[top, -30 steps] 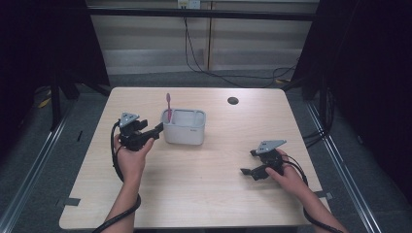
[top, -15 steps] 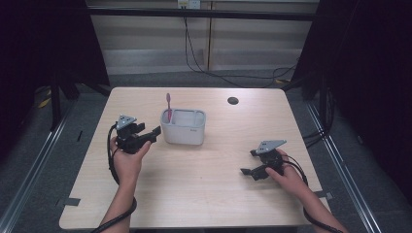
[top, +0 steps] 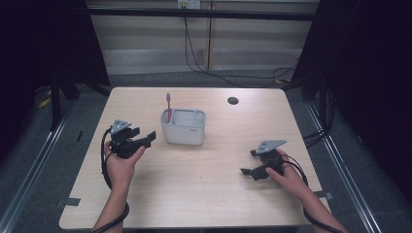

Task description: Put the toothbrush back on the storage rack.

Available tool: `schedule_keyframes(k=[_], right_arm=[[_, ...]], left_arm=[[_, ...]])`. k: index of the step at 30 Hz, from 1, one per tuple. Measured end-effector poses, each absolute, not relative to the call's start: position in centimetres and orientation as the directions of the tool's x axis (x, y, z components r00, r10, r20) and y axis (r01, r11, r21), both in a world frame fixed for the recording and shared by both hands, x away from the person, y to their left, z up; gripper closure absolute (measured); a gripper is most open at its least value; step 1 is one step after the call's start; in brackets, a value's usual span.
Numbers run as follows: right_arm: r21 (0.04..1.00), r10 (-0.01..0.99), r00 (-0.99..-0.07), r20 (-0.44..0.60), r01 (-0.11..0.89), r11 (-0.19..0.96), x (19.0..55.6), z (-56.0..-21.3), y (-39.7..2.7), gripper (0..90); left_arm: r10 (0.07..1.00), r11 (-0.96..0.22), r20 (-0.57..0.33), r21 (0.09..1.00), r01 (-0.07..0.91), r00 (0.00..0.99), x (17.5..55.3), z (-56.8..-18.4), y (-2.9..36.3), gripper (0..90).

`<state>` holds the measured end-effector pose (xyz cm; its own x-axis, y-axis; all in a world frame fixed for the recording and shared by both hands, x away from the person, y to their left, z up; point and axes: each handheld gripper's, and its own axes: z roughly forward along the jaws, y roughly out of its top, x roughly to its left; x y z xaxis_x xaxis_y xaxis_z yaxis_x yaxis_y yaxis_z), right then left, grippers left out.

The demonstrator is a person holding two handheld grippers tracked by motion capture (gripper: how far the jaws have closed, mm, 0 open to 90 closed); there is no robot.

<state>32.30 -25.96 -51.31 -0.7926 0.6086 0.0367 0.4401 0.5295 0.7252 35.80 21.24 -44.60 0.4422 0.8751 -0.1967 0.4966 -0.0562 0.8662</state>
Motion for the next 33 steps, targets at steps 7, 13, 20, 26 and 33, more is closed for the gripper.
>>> schedule_keyframes(k=[7,13,20,26,33], right_arm=[[0.725,0.608,-0.793,0.036,0.44,0.53,32.3,-51.3,-26.0,12.5],[0.725,0.609,-0.793,0.037,0.44,0.529,32.3,-51.3,-26.0,12.5],[0.725,0.609,-0.793,0.037,0.44,0.529,32.3,-51.3,-26.0,12.6],[0.725,0.609,-0.792,0.037,0.44,0.529,32.3,-51.3,-26.0,12.5],[0.725,0.609,-0.793,0.037,0.44,0.529,32.3,-51.3,-26.0,12.5]], left_arm=[[0.871,-0.072,-0.197,0.856,0.513,0.45,35.5,-45.3,21.8,28.2],[0.869,-0.086,-0.193,0.848,0.523,0.456,35.1,-45.9,22.4,28.0],[0.866,-0.1,-0.188,0.843,0.529,0.463,34.7,-46.5,23.2,27.7],[0.858,-0.121,-0.182,0.836,0.535,0.48,34.5,-47.2,23.8,27.5],[0.859,-0.131,-0.183,0.824,0.551,0.478,34.3,-48.0,24.4,27.3]])
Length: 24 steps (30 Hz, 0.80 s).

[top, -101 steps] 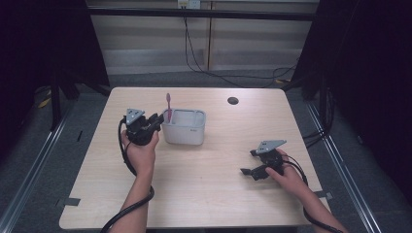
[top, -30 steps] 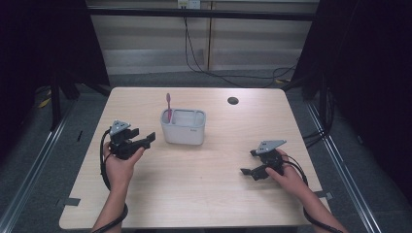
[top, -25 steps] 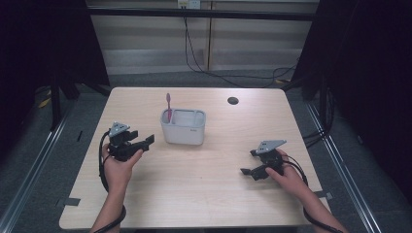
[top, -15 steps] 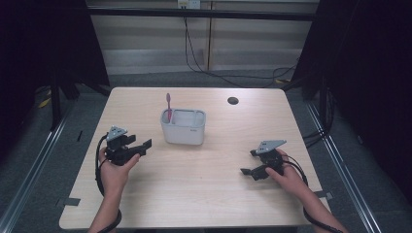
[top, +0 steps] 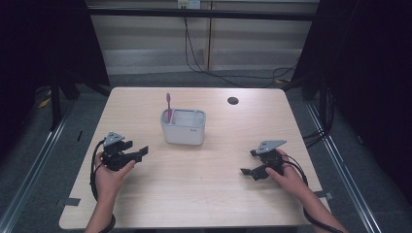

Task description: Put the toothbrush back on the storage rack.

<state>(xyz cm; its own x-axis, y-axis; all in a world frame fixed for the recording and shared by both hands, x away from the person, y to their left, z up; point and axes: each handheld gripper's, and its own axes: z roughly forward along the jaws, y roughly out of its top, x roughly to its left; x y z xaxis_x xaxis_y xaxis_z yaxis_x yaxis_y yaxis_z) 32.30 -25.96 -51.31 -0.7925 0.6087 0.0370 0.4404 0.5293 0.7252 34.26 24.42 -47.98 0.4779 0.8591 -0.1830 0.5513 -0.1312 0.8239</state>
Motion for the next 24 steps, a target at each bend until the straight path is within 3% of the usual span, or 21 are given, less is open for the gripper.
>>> schedule_keyframes(k=[24], right_arm=[[0.725,0.609,-0.792,0.037,0.44,0.529,32.3,-51.3,-26.0,12.5]], left_arm=[[0.873,-0.207,-0.136,0.766,0.608,0.469,33.8,-49.9,25.9,27.1]])
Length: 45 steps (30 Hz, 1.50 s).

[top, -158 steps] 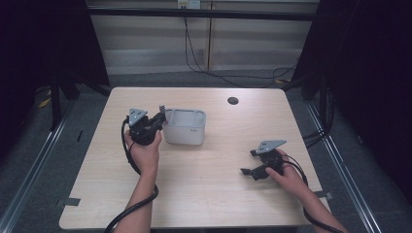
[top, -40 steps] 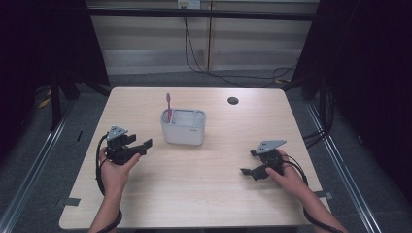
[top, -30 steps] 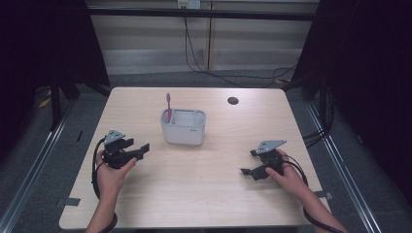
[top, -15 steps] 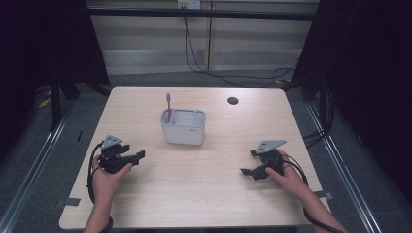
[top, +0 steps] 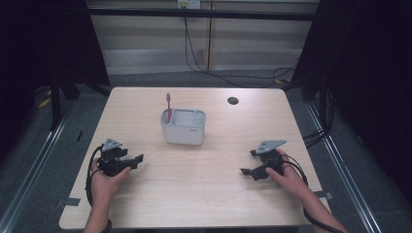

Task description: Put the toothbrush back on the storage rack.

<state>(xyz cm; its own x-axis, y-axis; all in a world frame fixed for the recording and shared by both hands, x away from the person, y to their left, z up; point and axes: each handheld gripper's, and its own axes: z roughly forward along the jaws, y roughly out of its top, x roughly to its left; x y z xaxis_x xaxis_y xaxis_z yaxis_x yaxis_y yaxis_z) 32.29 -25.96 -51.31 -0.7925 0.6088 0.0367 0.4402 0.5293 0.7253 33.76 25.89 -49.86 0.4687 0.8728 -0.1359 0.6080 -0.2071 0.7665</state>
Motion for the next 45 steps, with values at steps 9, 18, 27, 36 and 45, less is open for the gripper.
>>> schedule_keyframes(k=[9,18,27,36,45], right_arm=[[0.725,0.609,-0.793,0.037,0.44,0.529,32.3,-51.3,-26.0,12.5],[0.725,0.609,-0.793,0.036,0.439,0.53,32.3,-51.3,-26.0,12.5],[0.725,0.608,-0.793,0.036,0.439,0.53,32.3,-51.3,-26.0,12.5],[0.725,0.61,-0.792,0.034,0.44,0.53,32.3,-51.3,-26.0,12.5],[0.725,0.609,-0.793,0.033,0.438,0.532,32.3,-51.3,-26.0,12.5]], left_arm=[[0.873,-0.252,-0.1,0.746,0.616,0.478,33.7,-50.5,25.8,26.4],[0.865,-0.281,-0.084,0.735,0.617,0.495,33.6,-50.7,25.6,25.1],[0.86,-0.297,-0.066,0.743,0.6,0.506,33.5,-50.9,25.5,21.9],[0.849,-0.358,-0.009,0.725,0.589,0.528,33.6,-51.0,25.0,15.5],[0.852,-0.351,-0.016,0.725,0.592,0.524,33.6,-51.0,25.0,15.0]])
